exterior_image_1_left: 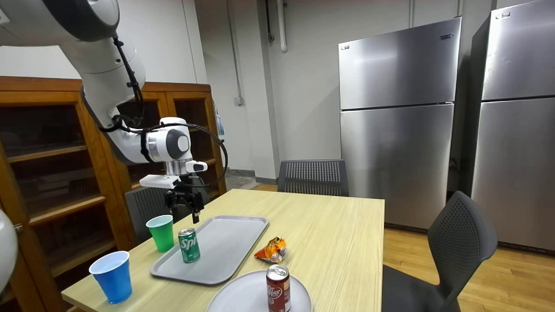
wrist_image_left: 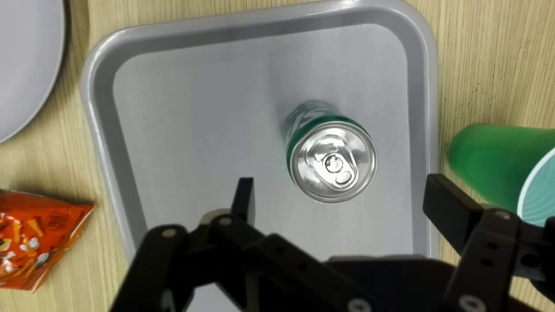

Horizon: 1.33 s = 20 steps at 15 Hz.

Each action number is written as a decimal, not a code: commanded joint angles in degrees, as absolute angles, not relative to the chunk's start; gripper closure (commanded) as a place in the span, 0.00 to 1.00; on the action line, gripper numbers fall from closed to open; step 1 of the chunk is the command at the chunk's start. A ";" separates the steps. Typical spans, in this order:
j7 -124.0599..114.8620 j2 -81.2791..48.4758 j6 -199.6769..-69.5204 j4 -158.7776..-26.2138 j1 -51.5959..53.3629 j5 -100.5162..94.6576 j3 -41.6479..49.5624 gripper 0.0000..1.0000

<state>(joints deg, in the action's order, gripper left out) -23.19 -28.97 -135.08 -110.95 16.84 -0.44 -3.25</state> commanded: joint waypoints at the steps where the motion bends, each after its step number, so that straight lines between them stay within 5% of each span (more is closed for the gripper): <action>1: -23.66 -23.70 -132.98 -114.61 16.45 -1.76 -2.44 0.00; 20: -26.06 -4.52 -139.18 -140.69 4.49 -0.13 3.26 0.00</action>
<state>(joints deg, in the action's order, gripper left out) -23.55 -9.12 -139.93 -136.69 6.06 1.70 2.47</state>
